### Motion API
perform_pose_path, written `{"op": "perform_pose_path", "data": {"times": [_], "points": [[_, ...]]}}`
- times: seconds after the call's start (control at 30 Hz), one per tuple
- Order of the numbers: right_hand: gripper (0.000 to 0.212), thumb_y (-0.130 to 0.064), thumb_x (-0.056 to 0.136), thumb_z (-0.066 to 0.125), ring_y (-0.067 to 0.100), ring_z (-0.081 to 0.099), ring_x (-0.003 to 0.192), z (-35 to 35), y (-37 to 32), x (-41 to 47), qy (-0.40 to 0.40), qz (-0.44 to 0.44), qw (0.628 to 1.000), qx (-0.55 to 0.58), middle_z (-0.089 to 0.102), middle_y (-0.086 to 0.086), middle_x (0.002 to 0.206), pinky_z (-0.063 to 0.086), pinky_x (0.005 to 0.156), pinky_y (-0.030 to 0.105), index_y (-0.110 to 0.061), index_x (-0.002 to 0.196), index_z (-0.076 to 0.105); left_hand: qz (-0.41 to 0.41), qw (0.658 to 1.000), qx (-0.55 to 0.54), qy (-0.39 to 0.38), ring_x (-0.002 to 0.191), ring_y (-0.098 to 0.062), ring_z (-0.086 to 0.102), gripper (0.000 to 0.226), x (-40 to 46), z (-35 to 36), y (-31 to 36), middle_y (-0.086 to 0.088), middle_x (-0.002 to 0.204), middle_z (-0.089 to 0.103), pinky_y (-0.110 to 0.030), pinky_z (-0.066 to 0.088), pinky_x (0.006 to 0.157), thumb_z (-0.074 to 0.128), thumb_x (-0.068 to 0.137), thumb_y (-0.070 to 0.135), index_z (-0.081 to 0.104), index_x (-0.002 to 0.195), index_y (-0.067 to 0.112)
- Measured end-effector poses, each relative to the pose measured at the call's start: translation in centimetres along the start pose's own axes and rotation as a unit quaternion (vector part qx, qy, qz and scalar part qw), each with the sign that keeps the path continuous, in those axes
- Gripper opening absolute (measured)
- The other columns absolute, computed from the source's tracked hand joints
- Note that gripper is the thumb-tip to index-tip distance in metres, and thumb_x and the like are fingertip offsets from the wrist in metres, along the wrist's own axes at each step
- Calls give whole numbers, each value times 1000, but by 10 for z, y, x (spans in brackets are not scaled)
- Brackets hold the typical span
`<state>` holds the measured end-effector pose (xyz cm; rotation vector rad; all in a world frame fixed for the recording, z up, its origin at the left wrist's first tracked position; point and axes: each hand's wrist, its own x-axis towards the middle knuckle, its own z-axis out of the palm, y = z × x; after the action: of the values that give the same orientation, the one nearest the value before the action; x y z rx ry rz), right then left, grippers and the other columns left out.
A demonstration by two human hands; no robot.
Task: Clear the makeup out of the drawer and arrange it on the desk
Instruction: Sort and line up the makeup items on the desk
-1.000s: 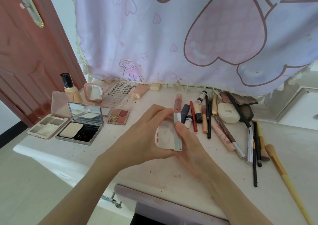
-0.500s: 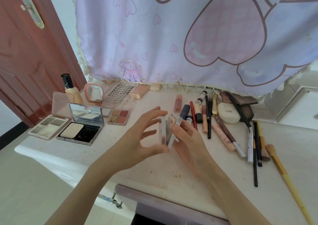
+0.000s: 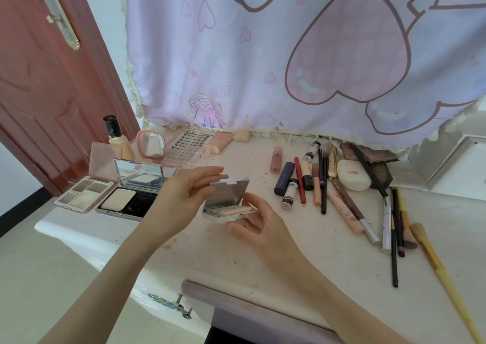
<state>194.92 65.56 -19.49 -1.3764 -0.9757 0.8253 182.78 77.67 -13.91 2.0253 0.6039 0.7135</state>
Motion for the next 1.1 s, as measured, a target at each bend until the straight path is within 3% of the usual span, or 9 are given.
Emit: {"op": "perform_pose_path", "data": {"times": [0.13,0.3,0.43,0.5,0.6,0.73,0.8,0.93,1.1], "points": [[52,-1,81,67,-7,59,104,1,-1,-2,-20,-14,1000,-18,63,-36,99,46,89,15,-45,103,50,33,996,84,-19,96,10,59,39,3,-9,-5,28,94,67,-3,41,82,55,88,-3,63,96,34],[48,-12,80,68,2,57,109,4,0,0,9,-22,994,-105,62,-17,114,46,97,27,-48,105,49,45,988,129,-71,93,11,60,37,-2,-16,-9,36,94,62,-4,43,82,57,87,1,62,98,36],[45,-11,82,66,9,55,113,11,-2,0,24,-39,985,-168,59,-8,121,43,100,29,-29,122,54,39,981,172,-85,88,14,59,28,0,-21,-9,30,90,62,-2,41,79,59,87,7,65,106,27],[49,-12,81,66,12,52,114,12,-4,3,25,-35,978,-206,55,-3,125,41,102,29,-20,127,53,47,973,210,-79,89,6,59,27,2,-24,-9,23,88,64,-7,43,78,60,87,10,67,108,26],[63,-26,83,64,11,37,125,15,-7,6,8,-17,956,-291,42,-3,138,26,104,18,-18,139,37,47,968,233,-77,86,-5,58,25,4,-30,-10,18,80,68,-14,43,76,59,87,8,71,104,24],[94,-67,76,50,12,14,141,25,-1,10,-47,-10,884,-465,23,-5,152,0,114,33,-16,148,16,64,973,208,-74,84,8,59,51,-3,-43,-9,34,85,62,-5,42,74,60,84,3,67,84,54],[106,-77,70,44,10,4,144,31,1,12,-91,-6,866,-491,15,-5,156,-12,115,41,-15,149,10,49,976,200,-74,75,17,57,56,-6,-50,-10,42,75,60,0,39,69,59,84,-1,65,85,54],[110,-77,72,50,11,-2,145,42,0,16,-119,-29,856,-503,9,-4,157,-19,112,49,-13,150,4,19,977,208,-47,82,17,58,69,-3,-64,-21,44,78,60,-1,41,76,62,84,0,59,74,68],[106,-75,74,49,12,2,144,50,-2,24,-117,-38,856,-502,15,-4,155,-18,113,47,-12,149,8,6,978,206,-23,76,18,58,66,7,-72,-27,39,68,61,2,38,72,66,80,0,60,62,64]]}}
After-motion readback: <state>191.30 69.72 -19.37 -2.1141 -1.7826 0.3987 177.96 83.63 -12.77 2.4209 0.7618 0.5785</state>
